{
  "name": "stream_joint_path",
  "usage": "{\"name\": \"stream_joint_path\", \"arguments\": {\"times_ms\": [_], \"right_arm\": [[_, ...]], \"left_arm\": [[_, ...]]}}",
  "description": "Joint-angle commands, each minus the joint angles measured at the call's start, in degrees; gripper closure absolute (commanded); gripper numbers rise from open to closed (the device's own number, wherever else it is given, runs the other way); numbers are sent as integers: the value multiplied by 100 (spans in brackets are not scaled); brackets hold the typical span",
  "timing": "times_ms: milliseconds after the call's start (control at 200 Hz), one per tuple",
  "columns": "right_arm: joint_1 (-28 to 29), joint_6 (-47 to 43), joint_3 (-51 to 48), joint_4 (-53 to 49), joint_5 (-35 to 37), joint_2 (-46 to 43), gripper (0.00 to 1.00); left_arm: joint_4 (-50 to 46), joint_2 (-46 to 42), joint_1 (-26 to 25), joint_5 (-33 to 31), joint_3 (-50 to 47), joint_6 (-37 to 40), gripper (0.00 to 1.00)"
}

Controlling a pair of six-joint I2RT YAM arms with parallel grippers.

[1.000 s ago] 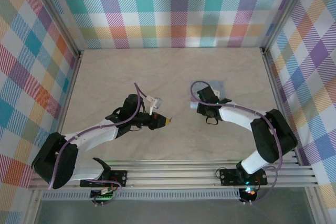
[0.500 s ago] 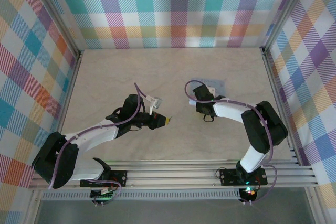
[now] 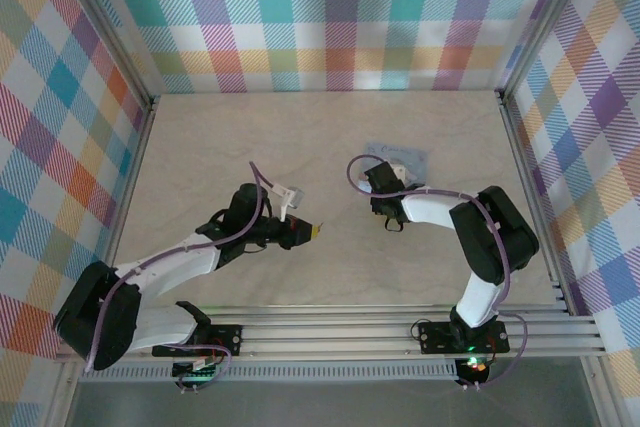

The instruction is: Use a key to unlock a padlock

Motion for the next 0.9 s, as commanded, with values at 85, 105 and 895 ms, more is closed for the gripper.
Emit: {"name": "stream_joint_path", "arguments": {"times_ms": [85, 105, 895], "right_arm": [[-31, -85, 131, 39, 43, -294, 77], [-31, -75, 142, -9, 22, -331, 78], [29, 1304, 400, -1989, -3324, -1275, 99]], "left_arm": [[-153, -358, -55, -169, -175, 153, 100], [-159, -378, -58, -174, -186, 155, 100], [1221, 294, -364, -37, -479, 454, 100]]}}
